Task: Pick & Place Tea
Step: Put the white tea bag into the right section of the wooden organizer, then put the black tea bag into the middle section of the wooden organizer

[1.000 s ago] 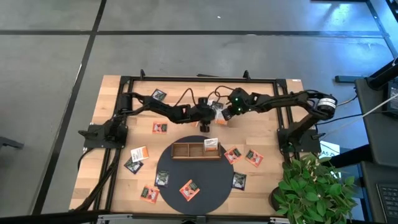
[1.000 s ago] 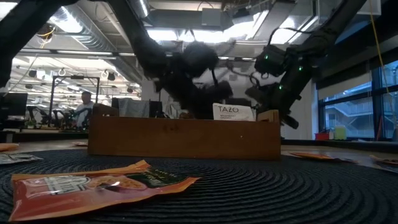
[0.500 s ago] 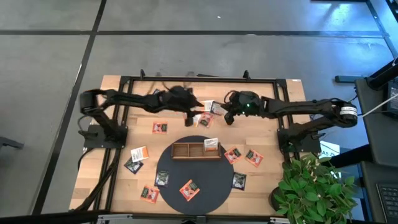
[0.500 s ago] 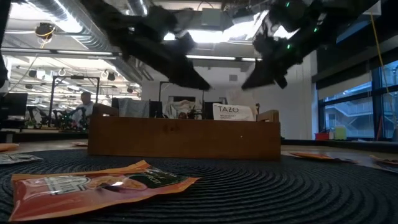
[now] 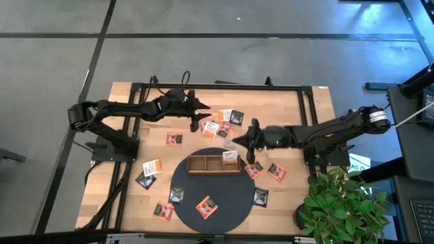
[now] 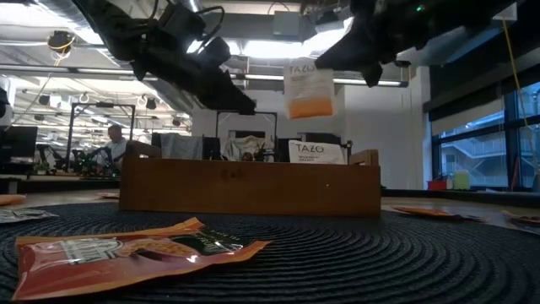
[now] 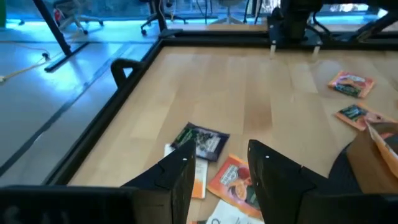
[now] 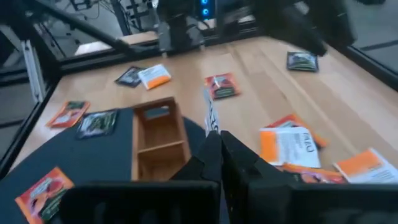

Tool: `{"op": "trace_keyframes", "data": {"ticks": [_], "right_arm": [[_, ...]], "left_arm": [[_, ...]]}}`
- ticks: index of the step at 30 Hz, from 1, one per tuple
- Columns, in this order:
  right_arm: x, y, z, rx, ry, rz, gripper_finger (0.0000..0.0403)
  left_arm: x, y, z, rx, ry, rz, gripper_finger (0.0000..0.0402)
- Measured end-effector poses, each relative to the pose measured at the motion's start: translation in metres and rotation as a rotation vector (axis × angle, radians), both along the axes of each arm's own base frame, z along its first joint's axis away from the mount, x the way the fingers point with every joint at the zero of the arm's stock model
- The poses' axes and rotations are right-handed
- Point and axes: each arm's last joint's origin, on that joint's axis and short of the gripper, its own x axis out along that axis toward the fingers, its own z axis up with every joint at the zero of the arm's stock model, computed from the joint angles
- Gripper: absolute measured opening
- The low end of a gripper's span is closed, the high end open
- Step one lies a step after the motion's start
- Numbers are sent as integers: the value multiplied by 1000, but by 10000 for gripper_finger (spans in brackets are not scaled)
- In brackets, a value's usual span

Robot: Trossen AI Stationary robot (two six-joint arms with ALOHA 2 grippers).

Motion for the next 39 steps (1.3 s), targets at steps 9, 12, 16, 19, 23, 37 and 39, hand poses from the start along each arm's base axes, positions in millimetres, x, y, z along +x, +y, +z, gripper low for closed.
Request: {"op": "trace_keyframes", "data": {"ticks": [9, 12, 16, 19, 23, 37, 39], "right_arm": [[8, 36, -33, 8, 101, -21, 3], [11, 41, -46, -20, 131, -49, 3], [15, 43, -58, -60, 155, -91, 5], [16, 43, -66, -78, 183, -107, 14], [18, 44, -74, -109, 214, -88, 25], [15, 40, -70, -154, 209, -162, 123], [11, 38, -63, -180, 198, -210, 137]], "left_arm": [[0, 0, 0, 8, 0, -3, 143], [0, 0, 0, 8, 1, -3, 143], [0, 0, 0, 7, 2, -3, 143], [0, 0, 0, 7, 2, -3, 143], [0, 0, 0, 7, 2, -3, 143], [0, -1, 0, -8, 1, -1, 143], [2, -3, -1, -29, -1, -2, 143]]}}
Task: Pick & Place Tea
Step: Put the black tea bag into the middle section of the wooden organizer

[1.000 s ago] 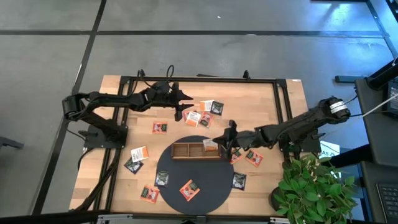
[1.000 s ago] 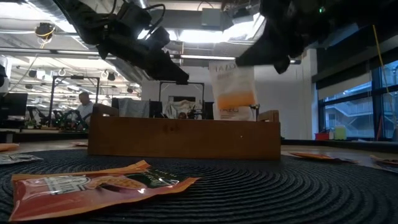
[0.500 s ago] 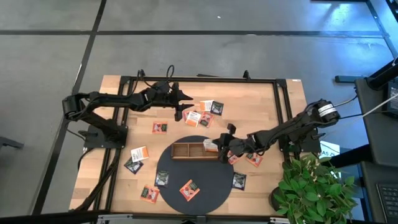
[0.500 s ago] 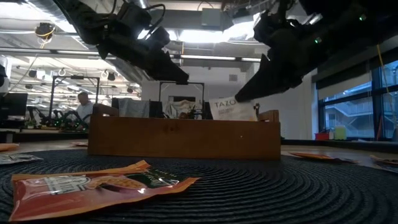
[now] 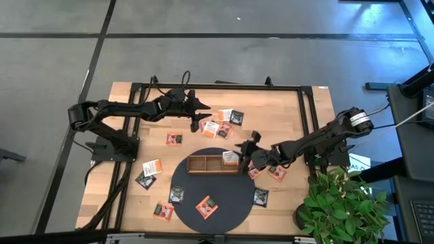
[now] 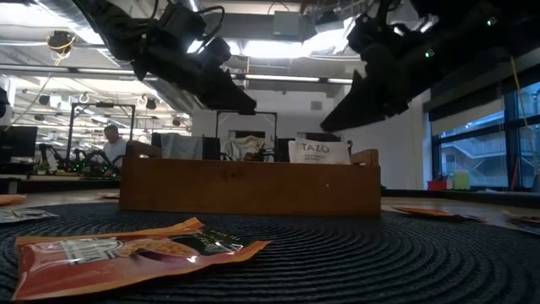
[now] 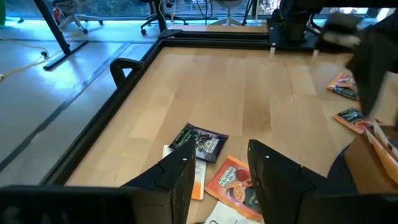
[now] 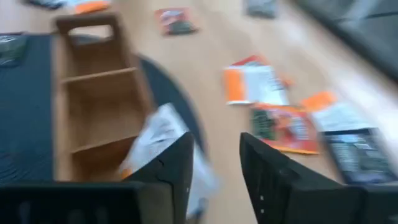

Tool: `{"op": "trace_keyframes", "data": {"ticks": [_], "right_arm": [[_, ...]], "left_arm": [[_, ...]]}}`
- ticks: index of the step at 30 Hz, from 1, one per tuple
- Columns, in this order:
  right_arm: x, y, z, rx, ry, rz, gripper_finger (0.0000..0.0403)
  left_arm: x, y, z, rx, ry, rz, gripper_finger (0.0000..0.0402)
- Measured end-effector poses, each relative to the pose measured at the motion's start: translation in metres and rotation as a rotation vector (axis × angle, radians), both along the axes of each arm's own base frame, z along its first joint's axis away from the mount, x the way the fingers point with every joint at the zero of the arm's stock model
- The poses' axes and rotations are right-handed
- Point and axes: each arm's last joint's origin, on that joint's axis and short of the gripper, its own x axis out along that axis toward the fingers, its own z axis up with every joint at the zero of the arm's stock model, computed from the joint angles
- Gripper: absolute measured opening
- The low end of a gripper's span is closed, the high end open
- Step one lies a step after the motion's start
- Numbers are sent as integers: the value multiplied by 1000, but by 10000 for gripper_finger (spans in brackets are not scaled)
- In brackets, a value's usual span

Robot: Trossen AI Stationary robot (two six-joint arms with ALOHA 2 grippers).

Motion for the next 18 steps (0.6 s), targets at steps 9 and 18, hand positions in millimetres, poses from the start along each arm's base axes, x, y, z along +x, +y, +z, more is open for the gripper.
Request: {"op": "trace_keyframes", "data": {"ticks": [9, 18], "right_arm": [[-7, -52, 36, 174, -90, -56, 149], [-11, -122, 32, 292, -73, -182, 149]], "left_arm": [[22, -13, -14, 35, -37, -72, 143], [67, 6, -45, 25, 64, 45, 143]]}}
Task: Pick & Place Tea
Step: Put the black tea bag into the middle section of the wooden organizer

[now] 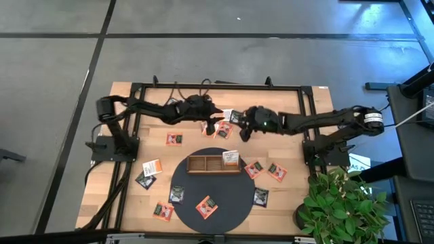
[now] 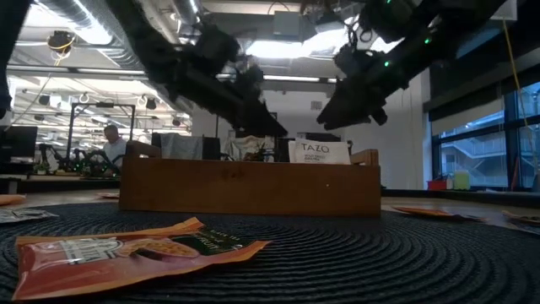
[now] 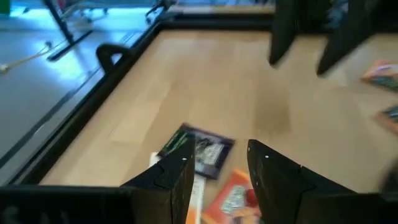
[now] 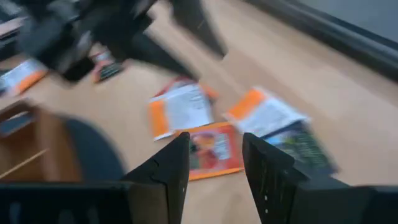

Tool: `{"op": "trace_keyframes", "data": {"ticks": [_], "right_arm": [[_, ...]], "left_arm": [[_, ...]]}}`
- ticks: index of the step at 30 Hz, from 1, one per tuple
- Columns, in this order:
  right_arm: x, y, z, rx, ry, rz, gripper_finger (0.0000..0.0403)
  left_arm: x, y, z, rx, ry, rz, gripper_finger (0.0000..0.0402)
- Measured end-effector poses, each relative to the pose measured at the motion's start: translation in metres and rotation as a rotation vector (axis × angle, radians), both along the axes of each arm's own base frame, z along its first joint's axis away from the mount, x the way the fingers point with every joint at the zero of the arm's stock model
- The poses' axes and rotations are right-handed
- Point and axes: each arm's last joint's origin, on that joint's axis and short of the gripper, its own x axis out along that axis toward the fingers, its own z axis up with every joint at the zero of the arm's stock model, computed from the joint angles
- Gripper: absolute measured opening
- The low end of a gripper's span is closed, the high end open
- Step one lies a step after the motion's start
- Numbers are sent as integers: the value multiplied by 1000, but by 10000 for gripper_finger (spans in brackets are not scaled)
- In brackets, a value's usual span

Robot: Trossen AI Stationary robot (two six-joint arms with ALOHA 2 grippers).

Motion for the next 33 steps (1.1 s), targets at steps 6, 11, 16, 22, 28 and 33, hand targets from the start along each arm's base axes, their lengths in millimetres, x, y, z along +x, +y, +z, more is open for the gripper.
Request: {"op": "trace_keyframes", "data": {"ticks": [6, 11, 16, 22, 28, 33], "right_arm": [[-11, -33, -4, 80, 21, -139, 149], [-23, -56, -9, 156, 55, -187, 149], [-27, -71, -13, 182, 50, -220, 149], [-25, -80, -28, 209, 92, -237, 149], [-18, -85, -42, 211, 94, -238, 149], [-10, -88, -49, 221, 52, -204, 149]], "left_arm": [[31, 9, -25, -17, 49, -5, 143], [48, 12, -37, -41, 126, -14, 143], [58, 15, -39, -45, 148, -8, 143], [61, 15, -36, 14, 161, 64, 143], [62, 10, -39, 24, 190, 73, 143], [66, 3, -44, 19, 188, 60, 143]]}}
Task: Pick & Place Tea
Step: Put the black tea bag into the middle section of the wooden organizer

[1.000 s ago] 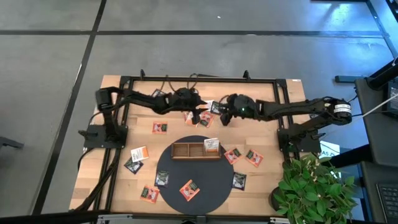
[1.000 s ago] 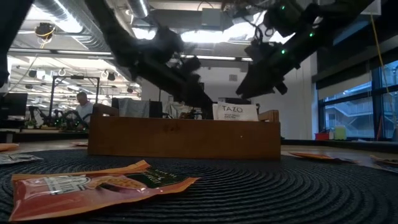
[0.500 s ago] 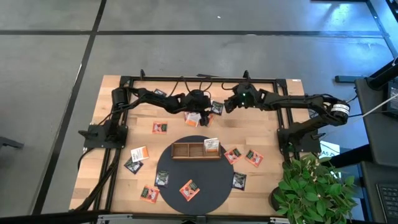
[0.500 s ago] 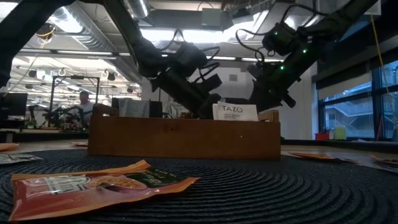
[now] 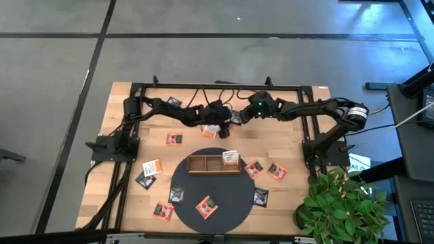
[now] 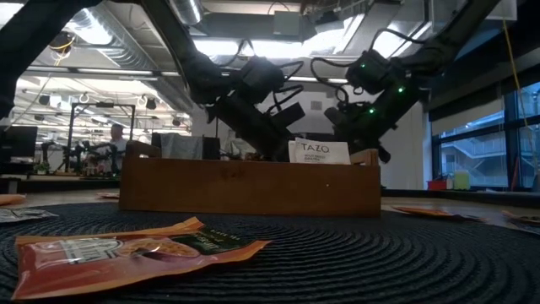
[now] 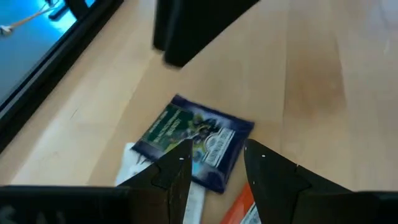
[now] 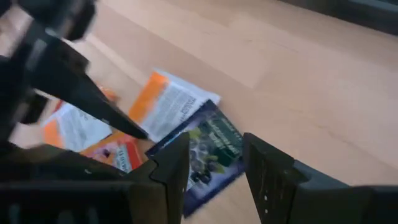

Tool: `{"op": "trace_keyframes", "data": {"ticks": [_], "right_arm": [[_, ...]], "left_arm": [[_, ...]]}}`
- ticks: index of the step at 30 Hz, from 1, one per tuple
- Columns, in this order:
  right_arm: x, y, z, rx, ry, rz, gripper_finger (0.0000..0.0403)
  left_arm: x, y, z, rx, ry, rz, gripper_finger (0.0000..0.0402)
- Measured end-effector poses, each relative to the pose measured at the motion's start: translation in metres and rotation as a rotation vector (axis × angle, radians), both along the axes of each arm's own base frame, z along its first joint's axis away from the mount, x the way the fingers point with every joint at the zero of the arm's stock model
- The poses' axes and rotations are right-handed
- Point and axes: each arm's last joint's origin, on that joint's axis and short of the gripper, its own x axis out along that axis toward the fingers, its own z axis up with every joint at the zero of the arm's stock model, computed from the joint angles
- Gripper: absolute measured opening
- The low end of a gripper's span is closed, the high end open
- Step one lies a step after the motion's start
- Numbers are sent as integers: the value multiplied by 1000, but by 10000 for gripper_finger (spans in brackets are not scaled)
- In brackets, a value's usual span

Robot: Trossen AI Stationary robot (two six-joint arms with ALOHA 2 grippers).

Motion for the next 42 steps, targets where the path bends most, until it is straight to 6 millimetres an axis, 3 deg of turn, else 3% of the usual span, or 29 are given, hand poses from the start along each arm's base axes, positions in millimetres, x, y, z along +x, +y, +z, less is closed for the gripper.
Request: {"op": "trace_keyframes", "data": {"ticks": [9, 23, 42], "right_arm": [[5, -2, -12, 26, -6, 20, 149], [0, -17, -38, 114, 48, -44, 149], [-1, -20, -43, 101, 63, -42, 149]], "left_arm": [[12, 6, -20, 14, 88, 46, 143], [15, -1, -25, 8, 132, 3, 143], [15, -1, -25, 4, 135, -2, 143]]}}
